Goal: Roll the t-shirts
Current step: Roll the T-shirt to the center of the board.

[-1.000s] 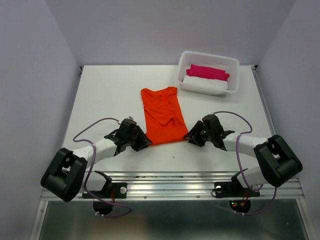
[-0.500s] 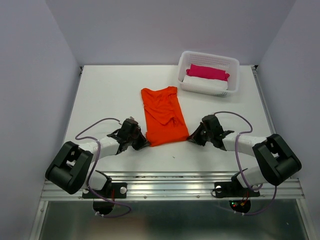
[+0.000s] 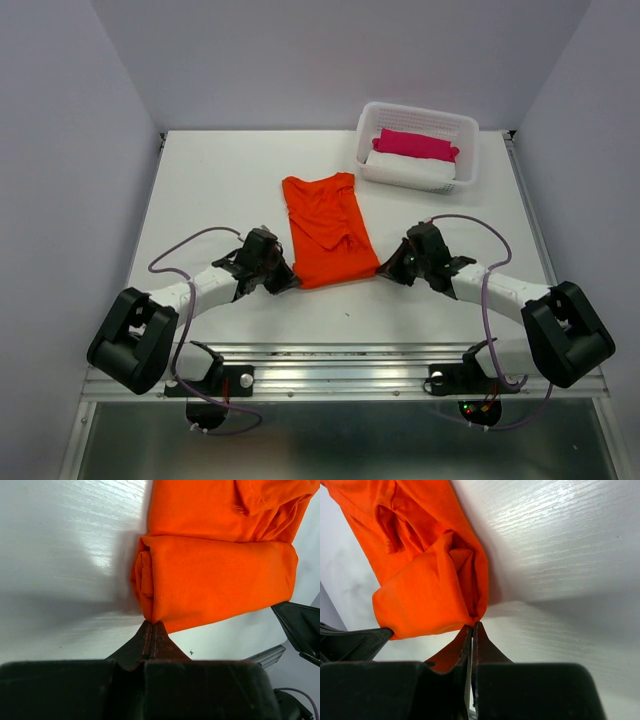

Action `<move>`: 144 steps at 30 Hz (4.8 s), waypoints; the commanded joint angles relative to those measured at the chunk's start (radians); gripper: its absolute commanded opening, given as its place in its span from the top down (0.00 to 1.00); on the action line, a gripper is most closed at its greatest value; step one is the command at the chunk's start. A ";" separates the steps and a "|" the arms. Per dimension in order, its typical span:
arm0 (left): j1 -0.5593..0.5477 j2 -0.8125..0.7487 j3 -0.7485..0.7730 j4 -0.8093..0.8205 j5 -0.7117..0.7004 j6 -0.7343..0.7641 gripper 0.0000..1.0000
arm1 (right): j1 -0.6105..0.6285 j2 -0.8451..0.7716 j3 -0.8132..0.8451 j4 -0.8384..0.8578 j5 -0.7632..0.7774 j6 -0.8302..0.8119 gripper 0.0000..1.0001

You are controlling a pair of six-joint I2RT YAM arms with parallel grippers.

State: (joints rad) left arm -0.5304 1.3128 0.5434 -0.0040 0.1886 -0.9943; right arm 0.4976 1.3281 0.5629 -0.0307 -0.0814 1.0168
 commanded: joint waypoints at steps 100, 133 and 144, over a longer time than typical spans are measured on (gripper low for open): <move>0.136 0.512 0.599 -0.016 0.114 0.373 0.51 | 0.004 0.551 0.577 -0.035 0.187 -0.182 0.55; 0.182 0.471 0.483 -0.004 0.219 0.296 0.57 | 0.108 0.588 0.678 0.072 -0.233 -0.170 0.53; 0.185 0.542 0.452 0.016 0.195 0.313 0.57 | 0.027 0.632 0.625 -0.049 -0.055 -0.233 0.66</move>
State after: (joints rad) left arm -0.3450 1.8381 1.0355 0.0292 0.4179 -0.7048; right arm 0.5678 1.9896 1.2198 0.0074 -0.2623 0.8387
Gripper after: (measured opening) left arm 0.428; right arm 0.352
